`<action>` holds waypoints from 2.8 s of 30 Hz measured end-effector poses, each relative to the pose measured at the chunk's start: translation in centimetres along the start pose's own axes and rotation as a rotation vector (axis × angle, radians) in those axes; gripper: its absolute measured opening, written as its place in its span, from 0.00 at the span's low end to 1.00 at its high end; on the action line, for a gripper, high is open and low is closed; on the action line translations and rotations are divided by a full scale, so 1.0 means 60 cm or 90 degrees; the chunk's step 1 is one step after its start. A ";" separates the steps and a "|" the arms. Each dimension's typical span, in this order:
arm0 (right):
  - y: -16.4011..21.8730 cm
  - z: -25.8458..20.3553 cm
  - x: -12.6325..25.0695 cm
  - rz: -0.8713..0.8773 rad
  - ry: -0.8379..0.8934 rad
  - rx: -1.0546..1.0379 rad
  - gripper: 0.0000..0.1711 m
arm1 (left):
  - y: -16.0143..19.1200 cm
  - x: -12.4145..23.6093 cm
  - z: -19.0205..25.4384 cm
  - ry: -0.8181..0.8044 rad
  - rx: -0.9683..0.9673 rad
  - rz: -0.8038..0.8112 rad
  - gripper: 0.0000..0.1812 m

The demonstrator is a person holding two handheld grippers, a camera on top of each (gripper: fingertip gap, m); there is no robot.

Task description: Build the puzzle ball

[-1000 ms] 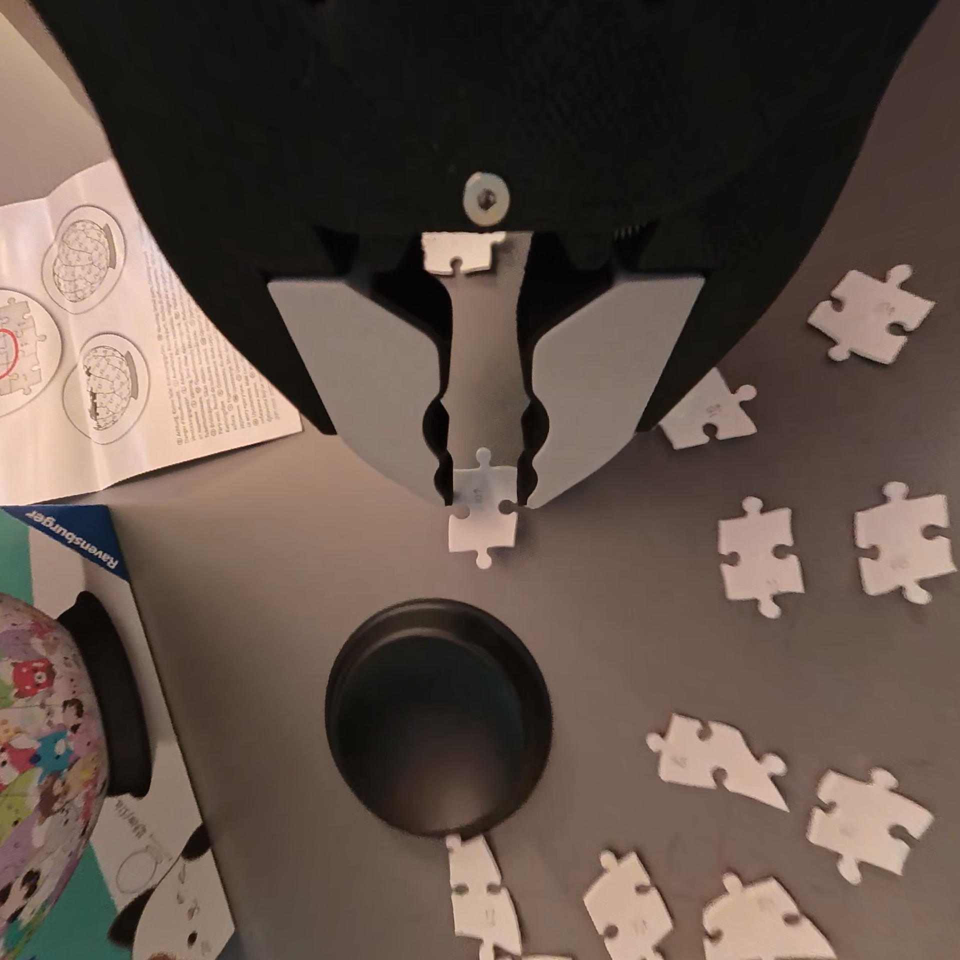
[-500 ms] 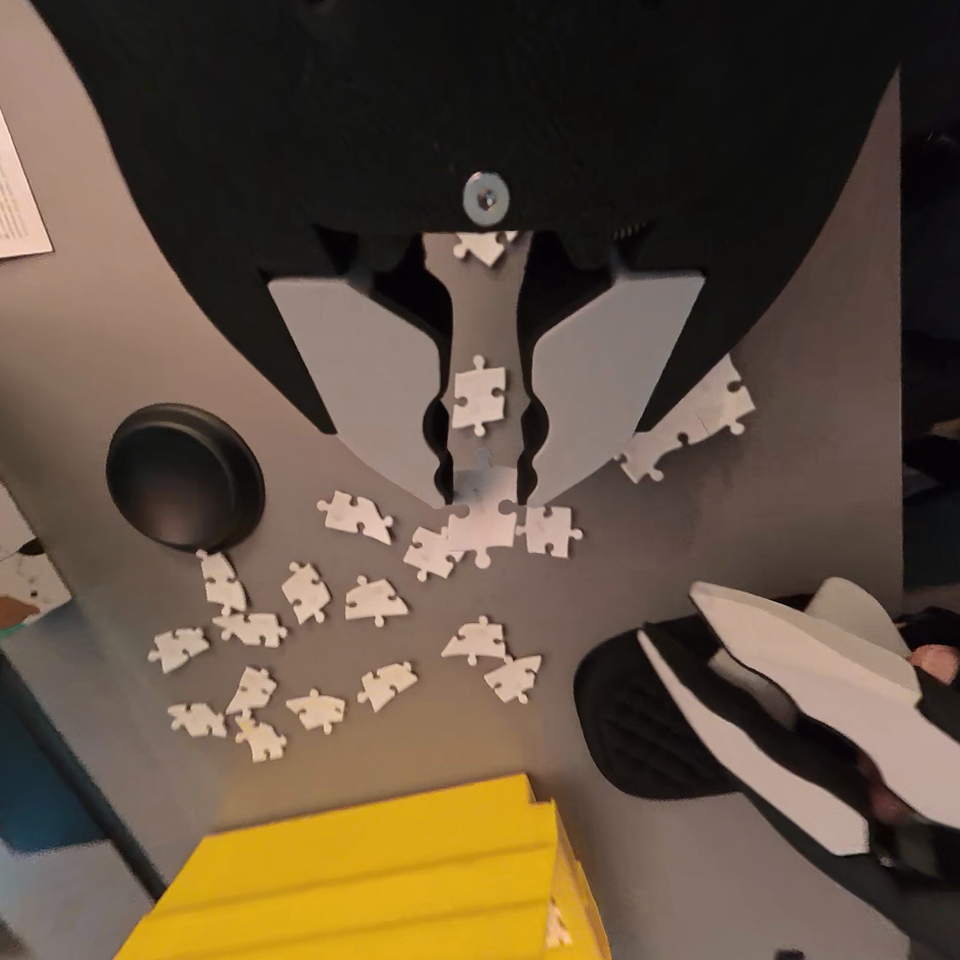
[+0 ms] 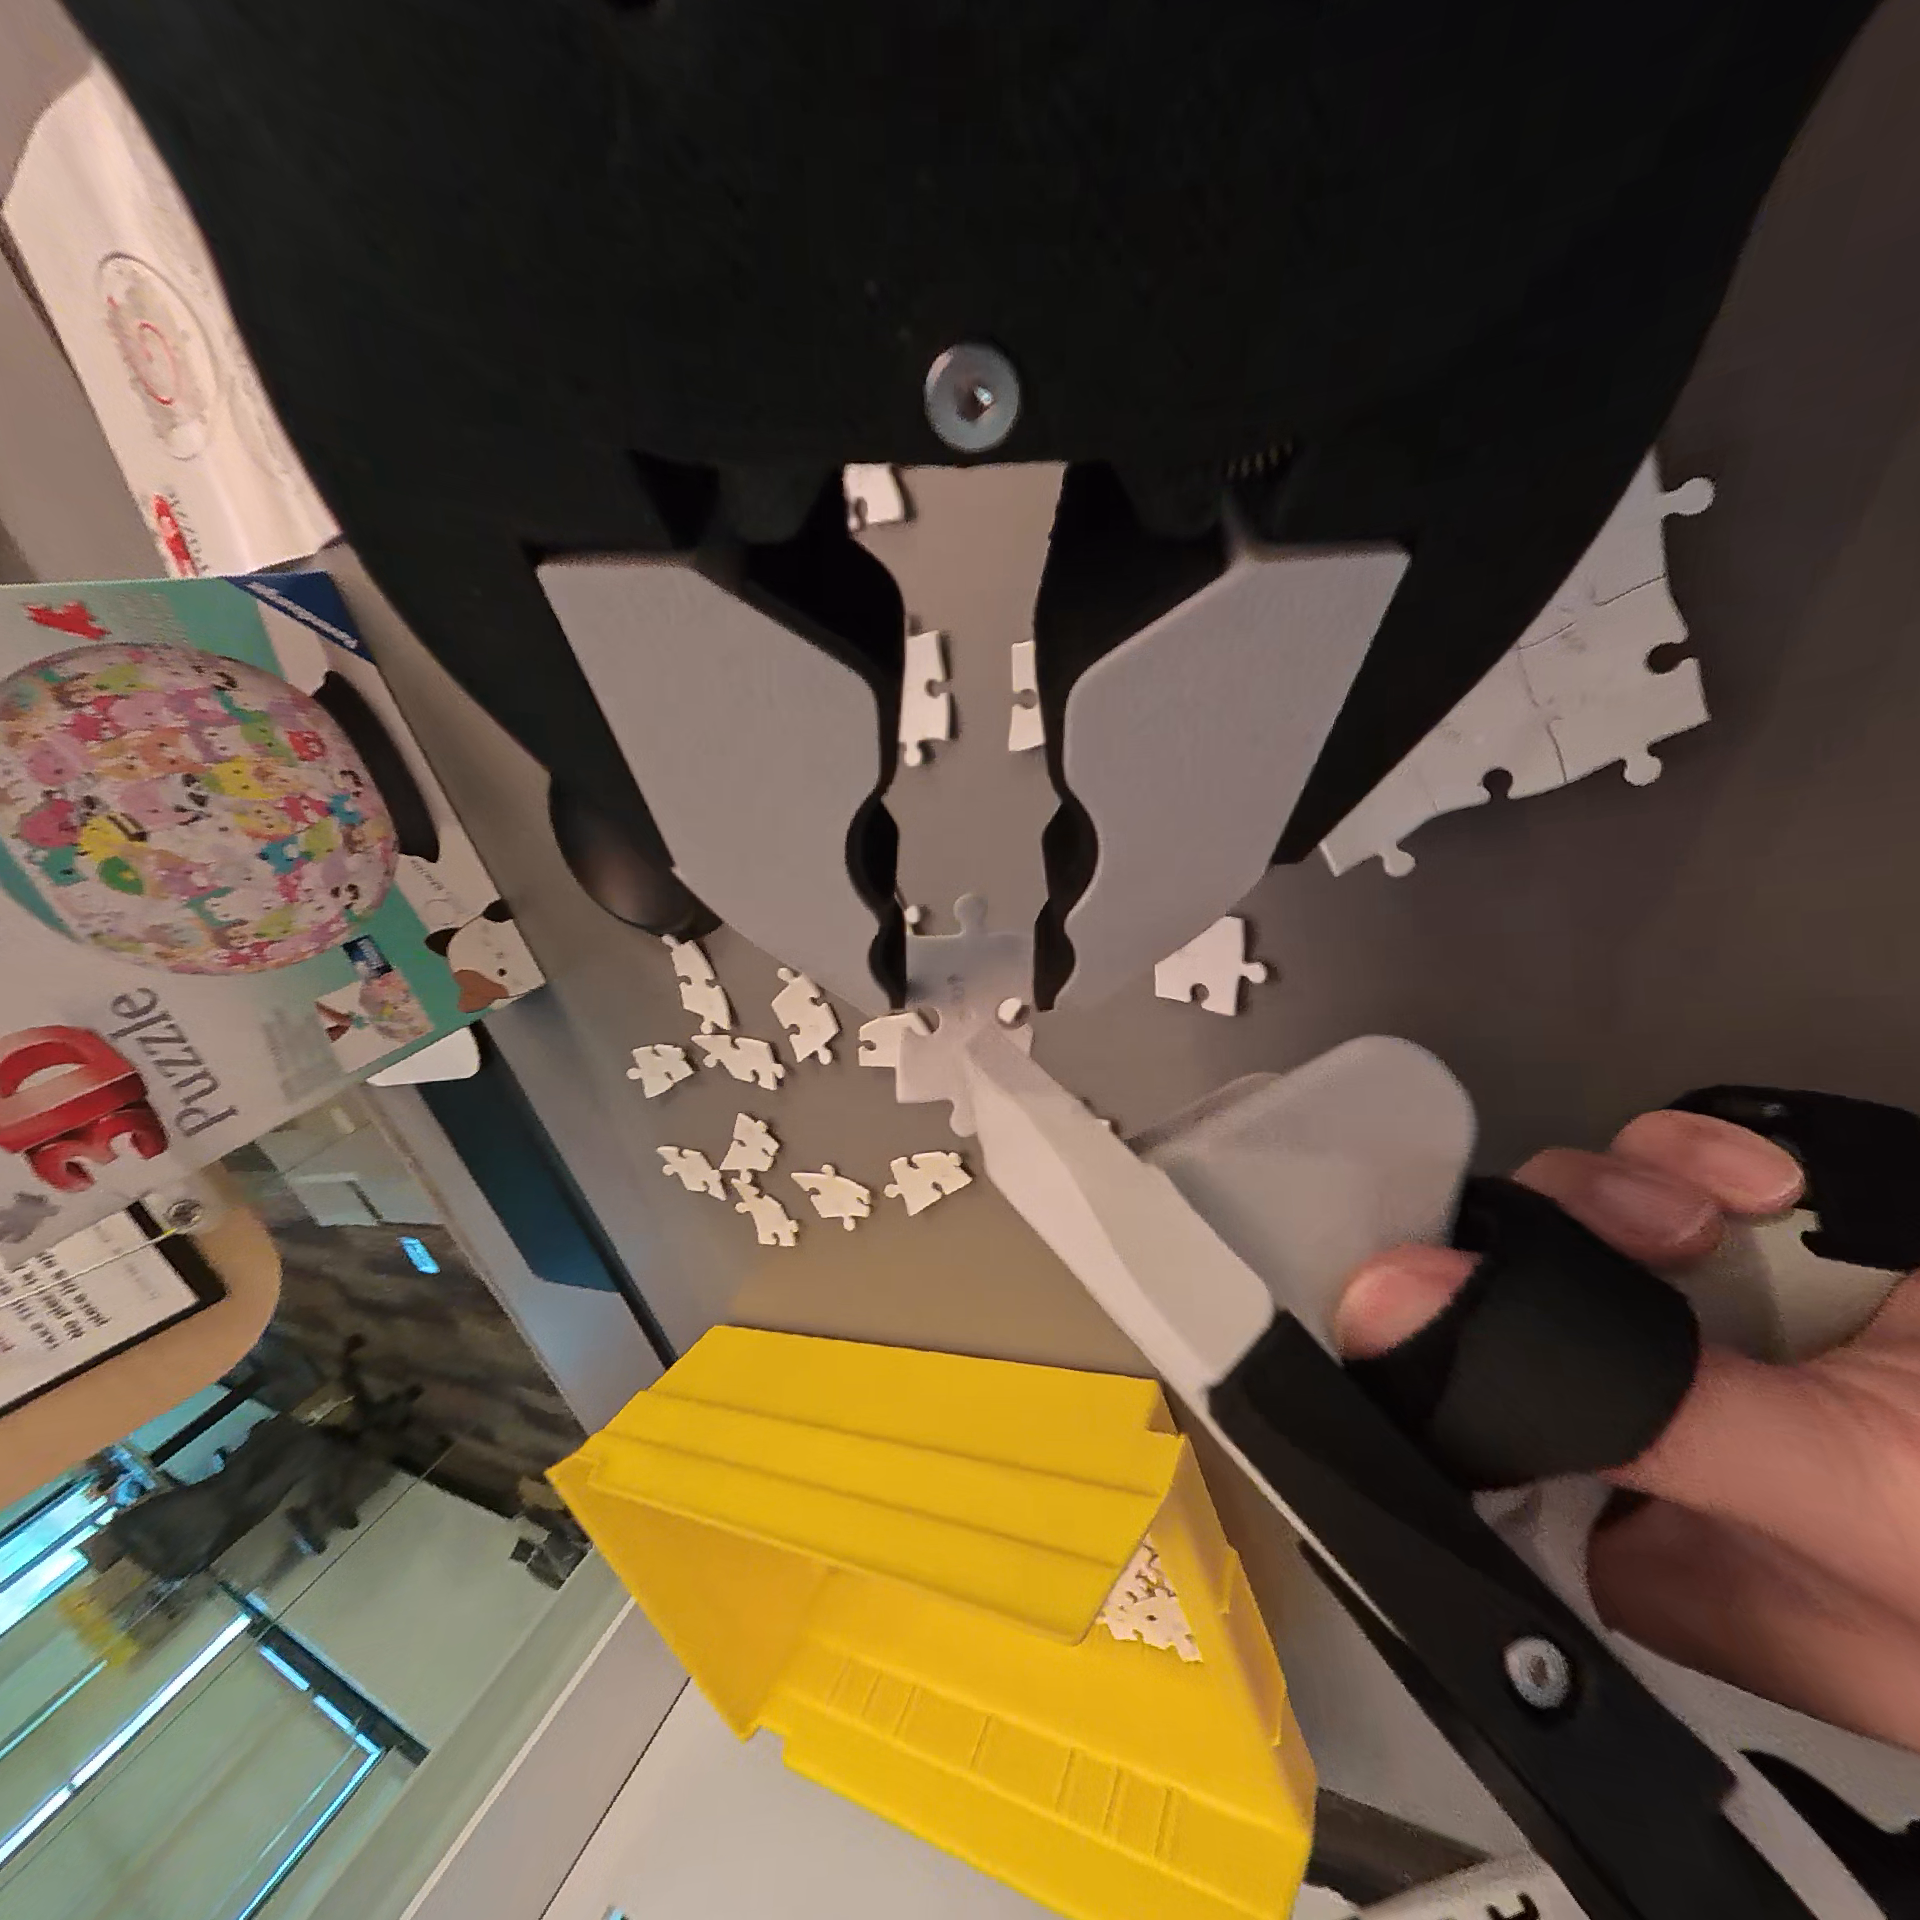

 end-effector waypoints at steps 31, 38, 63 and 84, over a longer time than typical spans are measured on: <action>0.020 0.029 0.031 -0.186 -0.572 -0.218 0.08 | 0.026 -0.018 0.057 0.151 -0.244 -0.317 0.01; 0.036 0.021 0.026 -0.191 -0.582 -0.248 0.02 | 0.029 -0.021 0.048 0.140 -0.249 -0.319 0.06; 0.146 -0.032 -0.010 -0.227 -0.545 -0.462 0.02 | 0.099 0.041 0.072 0.024 -0.313 -0.246 0.00; 0.151 -0.025 -0.006 -0.220 -0.553 -0.489 0.02 | 0.084 -0.009 0.002 -0.072 -0.359 -0.261 0.05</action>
Point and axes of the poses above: each gripper's, where its closed fingertips meet, x back along the fingers, y out of its underside, z = x × y across the jaws, the point moved 5 cm from there along x, back along the fingers, and after that the axes turned 10 degrees about -x, right-handed, at the moved point
